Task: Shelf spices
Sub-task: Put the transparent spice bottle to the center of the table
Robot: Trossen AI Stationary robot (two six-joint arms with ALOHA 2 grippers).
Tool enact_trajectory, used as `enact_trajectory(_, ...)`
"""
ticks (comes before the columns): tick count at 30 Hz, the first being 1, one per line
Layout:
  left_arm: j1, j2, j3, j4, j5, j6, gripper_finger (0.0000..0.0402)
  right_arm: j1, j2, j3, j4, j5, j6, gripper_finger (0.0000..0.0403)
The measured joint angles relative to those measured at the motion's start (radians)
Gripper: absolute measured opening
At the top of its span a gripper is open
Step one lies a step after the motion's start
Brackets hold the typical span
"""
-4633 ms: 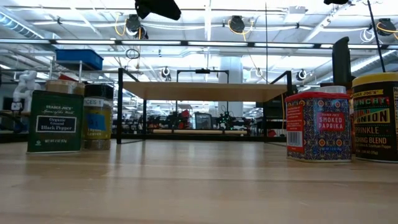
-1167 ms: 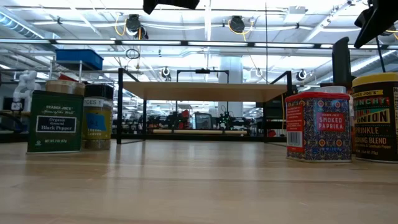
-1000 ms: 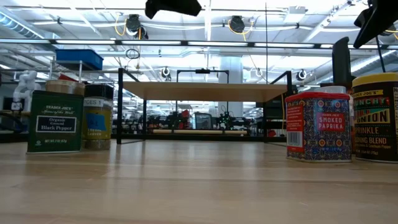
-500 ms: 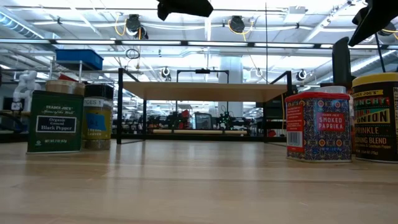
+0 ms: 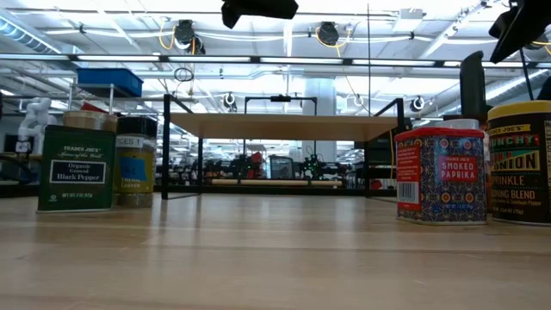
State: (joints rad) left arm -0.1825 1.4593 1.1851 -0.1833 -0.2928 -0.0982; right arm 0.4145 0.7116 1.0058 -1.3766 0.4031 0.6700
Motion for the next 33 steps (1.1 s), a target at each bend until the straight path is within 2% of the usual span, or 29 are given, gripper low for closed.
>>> enact_trajectory(4, 0.0, 0.0, 0.0, 0.0, 0.005, 0.007, 0.0061, 0.0, 0.019, 0.0, 0.026, -0.066, 0.013, 0.0158)
enact_trajectory(11, 0.0, 0.0, 0.0, -0.008, 0.005, 0.007, 0.0061, 0.0, 0.094, 0.0, 0.035, -0.096, 0.004, 0.0223)
enact_trajectory(15, -0.003, 0.0, -0.001, -0.019, 0.006, 0.003, 0.0061, 0.0, 0.136, 0.0, 0.043, -0.104, 0.002, 0.0245)
enact_trajectory(33, -0.04, 0.0, -0.001, -0.019, 0.007, 0.002, 0.0061, -0.042, 0.313, -0.001, 0.105, -0.15, -0.076, 0.0249)
